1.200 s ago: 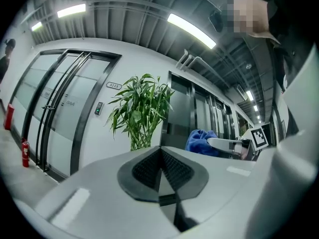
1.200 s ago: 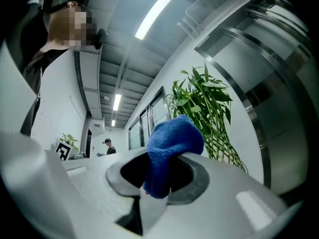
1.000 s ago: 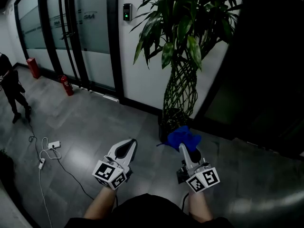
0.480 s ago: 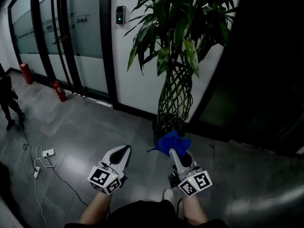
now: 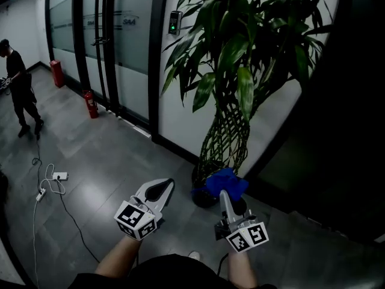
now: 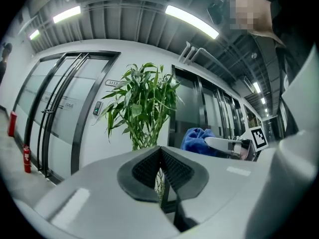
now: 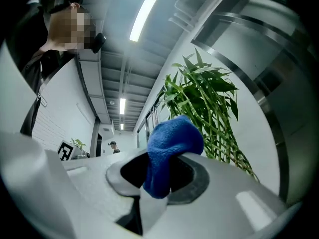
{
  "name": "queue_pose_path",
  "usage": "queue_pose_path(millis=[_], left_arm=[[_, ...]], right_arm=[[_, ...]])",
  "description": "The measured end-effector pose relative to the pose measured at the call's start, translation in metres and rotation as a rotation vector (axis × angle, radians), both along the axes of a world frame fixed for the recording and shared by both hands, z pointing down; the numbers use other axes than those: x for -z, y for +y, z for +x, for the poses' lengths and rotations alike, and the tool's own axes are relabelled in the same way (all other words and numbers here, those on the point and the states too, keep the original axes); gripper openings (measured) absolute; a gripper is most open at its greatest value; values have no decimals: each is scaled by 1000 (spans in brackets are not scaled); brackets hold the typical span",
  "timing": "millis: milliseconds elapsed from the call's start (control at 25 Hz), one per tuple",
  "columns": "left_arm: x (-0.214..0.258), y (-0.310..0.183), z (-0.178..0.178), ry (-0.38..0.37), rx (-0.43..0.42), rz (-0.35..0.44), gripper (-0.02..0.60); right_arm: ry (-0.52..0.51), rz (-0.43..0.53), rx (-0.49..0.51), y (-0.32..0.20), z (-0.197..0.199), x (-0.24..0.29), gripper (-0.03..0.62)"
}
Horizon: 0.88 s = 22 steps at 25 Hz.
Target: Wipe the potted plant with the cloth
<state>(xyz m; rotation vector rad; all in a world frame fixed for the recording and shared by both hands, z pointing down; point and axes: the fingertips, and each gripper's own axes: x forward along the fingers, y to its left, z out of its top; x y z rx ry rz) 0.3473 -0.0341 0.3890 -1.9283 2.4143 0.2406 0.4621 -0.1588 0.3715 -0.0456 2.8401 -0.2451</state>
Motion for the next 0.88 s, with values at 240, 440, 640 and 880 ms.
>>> queue_pose_path(millis=[240, 440, 640, 880], left_arm=[[5, -82, 10, 5, 44, -21, 6], [14, -123, 4, 0, 41, -27, 6], [34, -157, -18, -10, -19, -29, 6], [61, -199, -34, -47, -110, -54, 6]], right_arm=[[4, 12, 66, -78, 1, 12, 86], [-22, 20, 64, -122, -7, 22, 86], [-62, 79, 24, -153, -26, 51, 86], [-82, 161, -44, -185, -55, 88, 86]])
